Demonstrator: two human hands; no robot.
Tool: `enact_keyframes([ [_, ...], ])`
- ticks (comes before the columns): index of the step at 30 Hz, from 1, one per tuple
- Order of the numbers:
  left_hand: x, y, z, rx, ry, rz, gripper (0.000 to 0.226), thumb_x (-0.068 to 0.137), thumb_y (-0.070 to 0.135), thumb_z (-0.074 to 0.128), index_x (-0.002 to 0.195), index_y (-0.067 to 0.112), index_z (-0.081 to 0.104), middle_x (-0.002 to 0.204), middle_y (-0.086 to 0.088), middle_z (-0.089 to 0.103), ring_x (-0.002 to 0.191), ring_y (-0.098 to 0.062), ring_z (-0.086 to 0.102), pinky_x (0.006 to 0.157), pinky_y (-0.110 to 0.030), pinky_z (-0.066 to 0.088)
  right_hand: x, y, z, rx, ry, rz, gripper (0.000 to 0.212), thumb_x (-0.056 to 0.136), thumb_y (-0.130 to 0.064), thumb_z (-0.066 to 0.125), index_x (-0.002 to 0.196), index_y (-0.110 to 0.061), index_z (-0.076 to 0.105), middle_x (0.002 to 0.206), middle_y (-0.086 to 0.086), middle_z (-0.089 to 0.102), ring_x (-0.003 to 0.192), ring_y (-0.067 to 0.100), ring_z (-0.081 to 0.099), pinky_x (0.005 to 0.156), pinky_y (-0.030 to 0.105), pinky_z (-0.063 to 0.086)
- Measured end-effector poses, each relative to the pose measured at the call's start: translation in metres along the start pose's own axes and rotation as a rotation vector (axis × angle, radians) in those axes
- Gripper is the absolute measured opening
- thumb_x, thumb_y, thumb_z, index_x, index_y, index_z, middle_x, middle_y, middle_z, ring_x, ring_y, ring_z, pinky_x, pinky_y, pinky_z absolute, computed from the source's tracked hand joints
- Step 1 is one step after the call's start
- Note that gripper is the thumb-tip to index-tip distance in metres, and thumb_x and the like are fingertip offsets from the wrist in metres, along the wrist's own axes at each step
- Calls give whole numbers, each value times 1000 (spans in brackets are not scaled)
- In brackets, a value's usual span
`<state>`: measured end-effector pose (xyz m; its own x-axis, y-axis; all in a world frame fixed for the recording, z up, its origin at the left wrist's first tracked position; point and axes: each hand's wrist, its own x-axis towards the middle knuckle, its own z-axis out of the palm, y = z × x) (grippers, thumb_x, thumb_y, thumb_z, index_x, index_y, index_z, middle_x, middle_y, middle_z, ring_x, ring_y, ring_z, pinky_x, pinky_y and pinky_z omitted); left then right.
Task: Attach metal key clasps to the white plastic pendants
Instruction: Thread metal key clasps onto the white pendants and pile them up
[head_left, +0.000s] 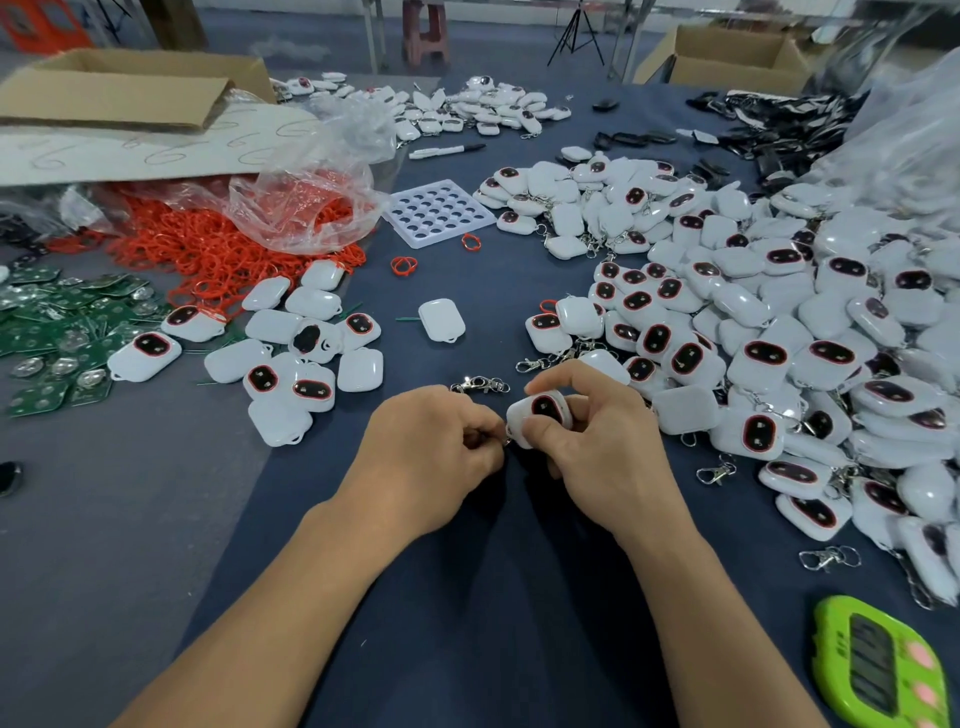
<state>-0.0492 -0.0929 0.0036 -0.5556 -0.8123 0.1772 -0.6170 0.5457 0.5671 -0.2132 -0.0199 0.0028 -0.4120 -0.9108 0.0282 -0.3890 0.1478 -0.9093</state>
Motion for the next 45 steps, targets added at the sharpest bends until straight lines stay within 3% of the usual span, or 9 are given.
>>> enact_keyframes([
  [3, -1, 0, -1, 1, 0, -20, 9, 82, 32, 71, 87, 38, 76, 70, 17, 62, 79, -8, 56, 66, -32, 50, 1, 0, -2, -29, -28, -23, 25, 89, -15, 76, 92, -39, 68, 70, -1, 67, 51, 5, 49, 50, 20, 46],
  [6, -1, 0, -1, -32, -9, -35, 13, 80, 33, 73, 90, 41, 75, 83, 31, 61, 83, -4, 57, 65, -28, 50, 0, -1, -3, -39, -58, -38, 25, 89, -15, 76, 92, -38, 68, 72, -2, 68, 51, 3, 48, 49, 14, 42],
  [11, 1, 2, 1, -12, 5, -26, 8, 79, 26, 75, 81, 34, 76, 64, 12, 60, 81, -6, 54, 63, -27, 45, -2, 2, 2, 29, 12, -9, 24, 87, -17, 75, 93, -39, 68, 71, -7, 68, 52, 5, 49, 52, 19, 44],
  [15, 1, 4, 1, 12, -8, -2, 11, 81, 23, 76, 84, 34, 79, 61, 13, 56, 75, -7, 53, 62, -22, 38, -2, 2, 2, 64, 25, 7, 26, 87, -16, 73, 94, -41, 68, 75, -4, 71, 52, 5, 51, 54, 23, 44],
  [20, -1, 7, -1, -7, 5, -1, 12, 81, 23, 76, 87, 33, 81, 62, 14, 55, 74, -7, 52, 67, -27, 44, 2, 2, 1, 34, 4, 16, 28, 87, -14, 73, 94, -40, 68, 75, 0, 71, 52, 5, 49, 55, 25, 43],
  [24, -1, 7, 0, 13, -5, 4, 9, 83, 26, 75, 87, 33, 80, 61, 15, 53, 73, -7, 49, 69, -30, 46, 2, 1, -1, -5, 2, -1, 26, 86, -16, 74, 93, -40, 69, 74, -6, 70, 56, 2, 53, 51, 13, 42],
  [36, -3, 12, 0, 73, -8, -13, 11, 86, 27, 72, 90, 32, 81, 70, 7, 60, 80, -13, 54, 76, -39, 48, 2, -6, -5, -43, -55, -9, 26, 87, -15, 75, 87, -40, 69, 79, -13, 70, 61, 0, 58, 53, 12, 45],
  [42, -6, 13, -1, 3, 29, -97, 11, 80, 30, 77, 85, 38, 80, 62, 18, 55, 75, -9, 56, 70, -30, 49, 2, -2, -5, -14, -80, -10, 24, 85, -16, 73, 90, -40, 69, 72, 0, 69, 53, 5, 50, 50, 19, 44],
  [45, -5, 12, -2, -37, 25, -125, 13, 78, 30, 78, 82, 42, 78, 61, 16, 59, 75, -3, 58, 65, -27, 50, 0, -2, -4, 51, -84, 6, 24, 86, -13, 73, 90, -37, 69, 65, -2, 64, 50, 7, 46, 53, 26, 42],
])
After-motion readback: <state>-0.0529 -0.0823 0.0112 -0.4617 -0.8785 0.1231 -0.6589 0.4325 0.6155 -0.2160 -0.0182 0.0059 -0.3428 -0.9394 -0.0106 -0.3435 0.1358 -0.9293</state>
